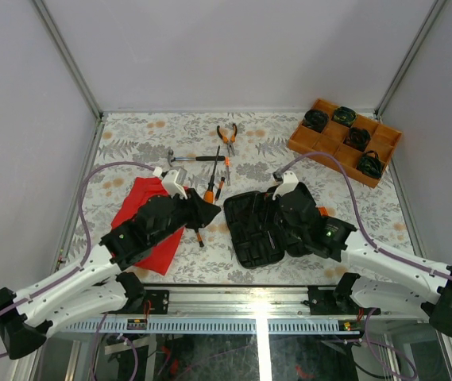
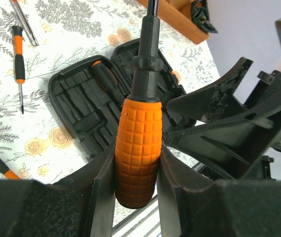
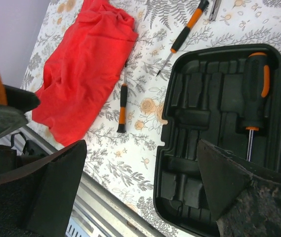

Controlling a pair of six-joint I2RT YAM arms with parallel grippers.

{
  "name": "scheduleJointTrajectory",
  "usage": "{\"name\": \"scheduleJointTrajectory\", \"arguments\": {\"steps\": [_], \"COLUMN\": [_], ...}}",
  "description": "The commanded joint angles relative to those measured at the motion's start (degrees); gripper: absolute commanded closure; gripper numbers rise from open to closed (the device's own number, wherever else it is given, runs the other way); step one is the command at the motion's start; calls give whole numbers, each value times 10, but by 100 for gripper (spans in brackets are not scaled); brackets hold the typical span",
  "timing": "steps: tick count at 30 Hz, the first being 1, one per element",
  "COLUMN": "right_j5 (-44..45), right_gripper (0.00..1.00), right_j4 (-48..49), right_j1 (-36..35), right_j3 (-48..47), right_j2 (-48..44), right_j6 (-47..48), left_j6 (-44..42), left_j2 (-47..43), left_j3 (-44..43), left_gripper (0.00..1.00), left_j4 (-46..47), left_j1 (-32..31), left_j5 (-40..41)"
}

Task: Sort the tools into containers
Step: Pick up the screwdriver from the center of the board.

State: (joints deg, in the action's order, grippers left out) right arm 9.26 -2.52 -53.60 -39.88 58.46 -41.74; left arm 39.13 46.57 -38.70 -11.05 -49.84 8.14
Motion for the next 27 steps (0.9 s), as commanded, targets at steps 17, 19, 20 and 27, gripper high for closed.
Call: {"name": "scheduleJointTrajectory", "arguments": {"steps": [17, 19, 20, 27], "right_j5": [21, 17, 16, -12], "right_gripper": [1, 1, 0, 0], "right_j4": [9, 8, 7, 19], "right_j1": [2, 2, 2, 2], "right_j3": [9, 7, 5, -13], "right_j2": [-47, -45, -42, -21], "right_j6": [-2, -2, -3, -11], "left_j6": [-51, -60, -61, -61], "left_j2": [-46, -36, -30, -10], "left_j3": [-14, -30, -39, -52], "left_gripper": [97, 99, 100, 100], "left_j4": [16, 8, 0, -15], "left_j1": [-1, -1, -1, -1], "left_j5": [-61, -75, -75, -65]}}
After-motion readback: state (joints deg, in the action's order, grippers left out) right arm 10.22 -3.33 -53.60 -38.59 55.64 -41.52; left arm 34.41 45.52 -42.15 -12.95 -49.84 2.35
